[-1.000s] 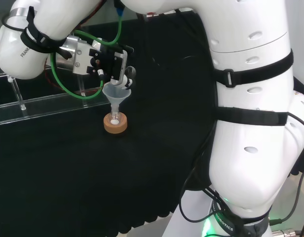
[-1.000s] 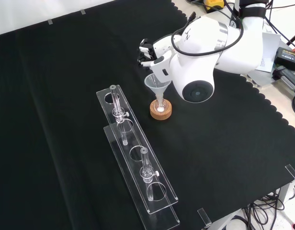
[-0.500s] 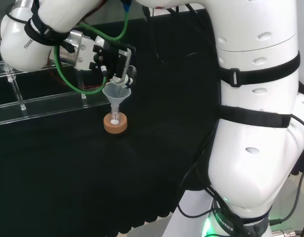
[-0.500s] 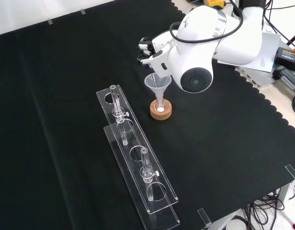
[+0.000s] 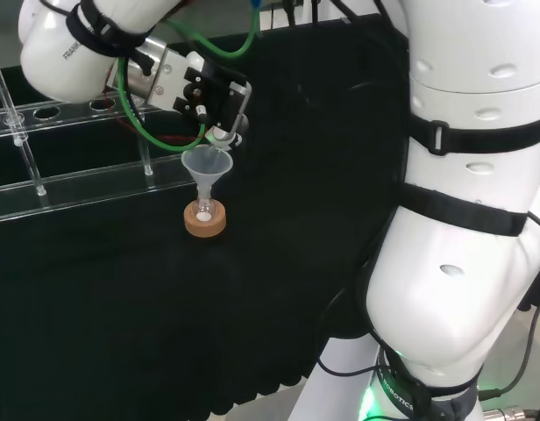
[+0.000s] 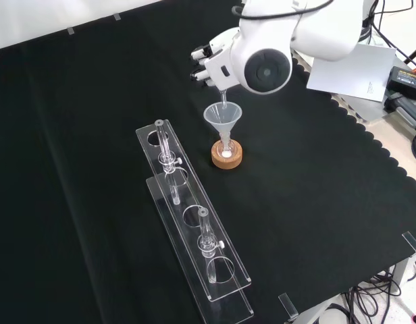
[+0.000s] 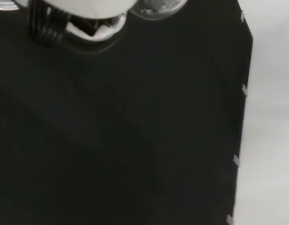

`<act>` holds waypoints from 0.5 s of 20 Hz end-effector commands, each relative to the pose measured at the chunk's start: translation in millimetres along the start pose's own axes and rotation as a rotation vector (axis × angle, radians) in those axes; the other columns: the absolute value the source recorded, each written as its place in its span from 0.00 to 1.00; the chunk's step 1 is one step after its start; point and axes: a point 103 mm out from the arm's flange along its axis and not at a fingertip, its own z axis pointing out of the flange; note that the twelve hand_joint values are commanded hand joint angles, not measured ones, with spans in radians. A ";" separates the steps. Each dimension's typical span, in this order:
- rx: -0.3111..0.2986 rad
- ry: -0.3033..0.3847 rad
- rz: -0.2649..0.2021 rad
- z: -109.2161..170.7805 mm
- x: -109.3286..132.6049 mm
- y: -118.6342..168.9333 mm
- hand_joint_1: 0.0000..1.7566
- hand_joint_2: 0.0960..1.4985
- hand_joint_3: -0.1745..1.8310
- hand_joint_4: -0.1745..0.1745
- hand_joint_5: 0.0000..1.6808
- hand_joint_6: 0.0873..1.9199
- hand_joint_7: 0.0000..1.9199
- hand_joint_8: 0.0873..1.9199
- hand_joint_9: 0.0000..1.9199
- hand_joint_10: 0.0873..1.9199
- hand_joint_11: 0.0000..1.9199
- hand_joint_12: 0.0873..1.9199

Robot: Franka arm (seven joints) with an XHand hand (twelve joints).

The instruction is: Pour all the NaCl from the weighing funnel into the round-bottom flask.

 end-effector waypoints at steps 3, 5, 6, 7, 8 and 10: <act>-0.064 0.280 -0.009 31.0 -19.0 1.7 0.65 0.40 0.38 1.00 0.80 0.24 0.34 0.31 0.59 0.03 0.45 0.47; -0.079 0.342 -0.011 38.0 -23.7 2.7 0.65 0.40 0.38 1.00 0.80 0.24 0.35 0.31 0.59 0.03 0.44 0.49; -0.082 0.366 -0.011 40.0 -25.2 3.1 0.65 0.40 0.38 1.00 0.80 0.24 0.35 0.31 0.58 0.03 0.43 0.49; -0.081 0.393 -0.013 42.7 -27.3 3.7 0.65 0.40 0.38 1.00 0.80 0.24 0.35 0.31 0.58 0.03 0.43 0.49; -0.080 0.428 -0.012 45.2 -28.9 4.4 0.65 0.40 0.39 1.00 0.80 0.24 0.35 0.30 0.58 0.03 0.43 0.49; -0.083 0.495 -0.009 49.0 -30.2 6.1 0.65 0.40 0.39 1.00 0.80 0.24 0.35 0.30 0.58 0.03 0.42 0.50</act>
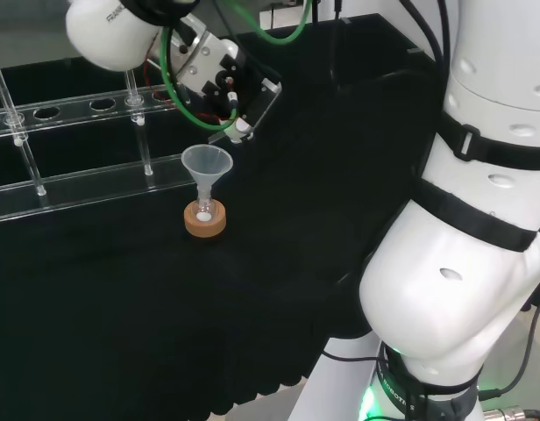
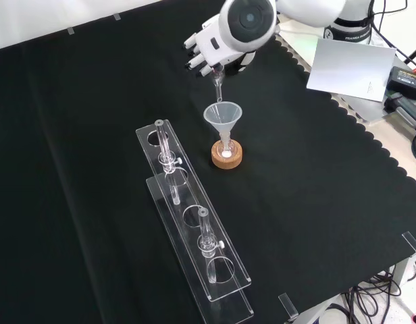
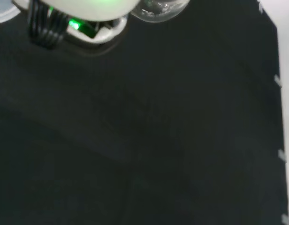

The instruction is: Pour all the NaCl from the weighing funnel into the round-bottom flask.

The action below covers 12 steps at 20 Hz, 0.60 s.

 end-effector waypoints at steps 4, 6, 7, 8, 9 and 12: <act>-0.064 0.361 -0.008 25.8 -20.8 4.4 0.65 0.40 0.39 1.00 0.80 0.24 0.35 0.30 0.57 0.02 0.40 0.51; -0.080 0.393 0.000 30.2 -26.0 4.7 0.65 0.40 0.39 1.00 0.80 0.24 0.35 0.30 0.57 0.02 0.39 0.52; -0.084 0.399 0.002 31.2 -27.3 4.8 0.65 0.40 0.39 1.00 0.80 0.24 0.35 0.30 0.57 0.02 0.39 0.52; -0.085 0.410 0.004 33.2 -29.5 5.0 0.65 0.40 0.39 1.00 0.80 0.24 0.35 0.30 0.56 0.02 0.39 0.53; -0.084 0.424 0.007 35.2 -31.7 5.3 0.64 0.40 0.39 1.00 0.80 0.24 0.35 0.30 0.56 0.02 0.39 0.53; -0.080 0.456 0.014 40.3 -37.4 6.8 0.64 0.40 0.39 1.00 0.80 0.24 0.35 0.30 0.56 0.02 0.38 0.53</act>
